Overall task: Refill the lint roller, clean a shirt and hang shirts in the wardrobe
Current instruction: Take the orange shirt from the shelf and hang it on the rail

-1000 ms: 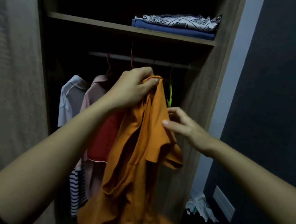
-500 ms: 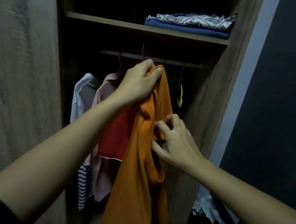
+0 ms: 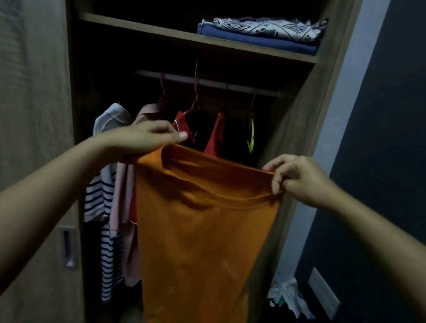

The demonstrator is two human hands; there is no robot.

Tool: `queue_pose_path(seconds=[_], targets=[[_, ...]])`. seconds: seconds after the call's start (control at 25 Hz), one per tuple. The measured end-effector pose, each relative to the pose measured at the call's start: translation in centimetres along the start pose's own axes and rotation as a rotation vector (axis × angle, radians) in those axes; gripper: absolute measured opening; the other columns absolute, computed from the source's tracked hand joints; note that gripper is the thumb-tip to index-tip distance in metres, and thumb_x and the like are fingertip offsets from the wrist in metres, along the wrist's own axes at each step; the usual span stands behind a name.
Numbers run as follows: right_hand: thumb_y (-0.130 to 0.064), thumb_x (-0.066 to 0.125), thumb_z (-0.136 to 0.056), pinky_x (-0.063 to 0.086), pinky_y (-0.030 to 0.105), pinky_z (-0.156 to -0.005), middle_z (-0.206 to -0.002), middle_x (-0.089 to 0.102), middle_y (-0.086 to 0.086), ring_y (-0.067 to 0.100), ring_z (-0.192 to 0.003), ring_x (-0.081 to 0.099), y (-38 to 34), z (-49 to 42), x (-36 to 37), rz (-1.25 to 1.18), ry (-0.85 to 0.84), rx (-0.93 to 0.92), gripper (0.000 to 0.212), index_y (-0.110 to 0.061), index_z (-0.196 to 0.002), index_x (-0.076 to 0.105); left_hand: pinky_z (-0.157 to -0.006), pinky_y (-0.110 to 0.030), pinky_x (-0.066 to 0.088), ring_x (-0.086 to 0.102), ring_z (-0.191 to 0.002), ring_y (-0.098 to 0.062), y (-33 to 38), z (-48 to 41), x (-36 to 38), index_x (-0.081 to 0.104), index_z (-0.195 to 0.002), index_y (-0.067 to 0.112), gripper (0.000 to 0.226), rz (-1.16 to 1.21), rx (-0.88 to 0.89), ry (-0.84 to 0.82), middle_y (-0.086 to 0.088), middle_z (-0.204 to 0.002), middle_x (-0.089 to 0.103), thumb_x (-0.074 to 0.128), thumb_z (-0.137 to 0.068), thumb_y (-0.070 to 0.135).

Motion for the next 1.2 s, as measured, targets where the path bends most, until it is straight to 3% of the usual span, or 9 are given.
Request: queue_pose_path(seconds=[0.16,0.4,0.52,0.64,0.72,0.8,0.96,1.08,1.2], targets=[[0.004,0.049,-0.087,0.044,0.012,-0.064,-0.111,0.062,0.003,0.009,-0.089,0.058,-0.1,-0.9,-2.6,0.173,0.178,0.093,0.032,-0.013,-0.107,0.067,-0.070,-0.021,0.052,0.060,-0.093,-0.007,0.0,1.5,1.7,0.061,-0.104,0.037,0.041,-0.095,0.066,-0.320,0.010,-0.105,0.060,0.065,-0.068,0.058],[0.003,0.057,-0.080,0.046,0.021,-0.071,-0.130,0.047,0.005,0.017,-0.105,0.050,-1.3,-0.9,-0.1,0.303,0.048,0.109,0.052,-0.012,-0.129,0.050,-0.084,-0.030,0.039,0.046,-0.102,-0.020,-1.8,0.1,3.2,0.066,-0.093,0.021,0.018,-0.603,0.139,-0.068,0.000,-0.100,0.047,0.059,-0.089,0.036],[0.007,0.050,-0.083,0.051,0.026,-0.074,-0.128,0.048,0.003,0.021,-0.107,0.052,-0.8,-1.2,-0.2,0.108,0.041,0.206,0.048,-0.019,-0.124,0.054,-0.084,-0.030,0.043,0.055,-0.099,-0.018,-3.1,0.2,4.7,0.064,-0.099,0.027,0.014,-0.121,0.231,-0.029,0.004,-0.097,0.057,0.054,-0.093,0.019],[0.004,0.047,-0.088,0.053,0.027,-0.071,-0.110,0.049,-0.007,0.017,-0.097,0.054,-0.1,-1.6,-0.2,-0.098,-0.026,0.298,0.044,-0.023,-0.122,0.055,-0.077,-0.029,0.042,0.053,-0.088,-0.005,-3.7,1.0,6.3,0.048,-0.104,0.047,0.019,0.354,0.213,0.077,0.013,-0.098,0.055,0.045,-0.087,0.056],[0.004,0.048,-0.088,0.052,0.025,-0.067,-0.099,0.049,-0.012,0.011,-0.087,0.054,0.3,-1.8,0.8,-0.160,-0.140,0.311,0.046,-0.024,-0.124,0.052,-0.072,-0.030,0.044,0.055,-0.081,-0.006,-4.1,1.1,8.3,0.040,-0.100,0.045,0.034,0.164,0.200,0.068,0.010,-0.091,0.055,0.049,-0.078,0.069],[0.007,0.049,-0.085,0.054,0.029,-0.075,-0.108,0.051,-0.006,0.014,-0.094,0.055,1.0,-2.0,1.8,-0.183,-0.265,0.334,0.053,-0.024,-0.128,0.047,-0.067,-0.027,0.044,0.058,-0.073,-0.013,-5.2,0.4,9.9,0.048,-0.094,0.033,0.022,0.005,0.227,0.079,0.007,-0.079,0.059,0.054,-0.083,0.051],[0.005,0.048,-0.085,0.049,0.040,-0.092,-0.132,0.036,-0.003,0.022,-0.118,0.044,3.4,-3.2,2.8,-0.041,-0.402,0.336,0.059,-0.031,-0.132,0.043,-0.070,-0.026,0.043,0.057,-0.076,-0.014,-8.2,-3.6,10.3,0.063,-0.074,0.041,0.020,0.182,0.073,0.044,0.010,-0.078,0.062,0.055,-0.083,0.025],[0.003,0.045,-0.086,0.044,0.035,-0.097,-0.133,0.039,-0.002,0.021,-0.122,0.042,4.8,-5.6,2.5,0.278,-0.349,0.204,0.054,-0.025,-0.132,0.045,-0.076,-0.027,0.049,0.061,-0.084,-0.013,-7.6,-6.5,9.8,0.060,-0.091,0.040,0.036,0.195,0.130,-0.011,0.005,-0.090,0.065,0.059,-0.071,0.010],[-0.002,0.043,-0.087,0.038,0.033,-0.098,-0.133,0.047,0.004,0.022,-0.123,0.045,6.0,-8.6,1.9,0.688,-0.266,0.019,0.049,-0.019,-0.132,0.047,-0.078,-0.017,0.050,0.062,-0.089,-0.004,-3.8,-7.9,10.7,0.058,-0.114,0.027,0.041,0.319,0.348,-0.316,0.004,-0.099,0.064,0.068,-0.079,0.007]])
Point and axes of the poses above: each hand's wrist, its own z-axis away from the middle knuckle, its own x-axis out of the palm, y = z × x, the point moved 5 cm from there along -z, towards the middle knuckle
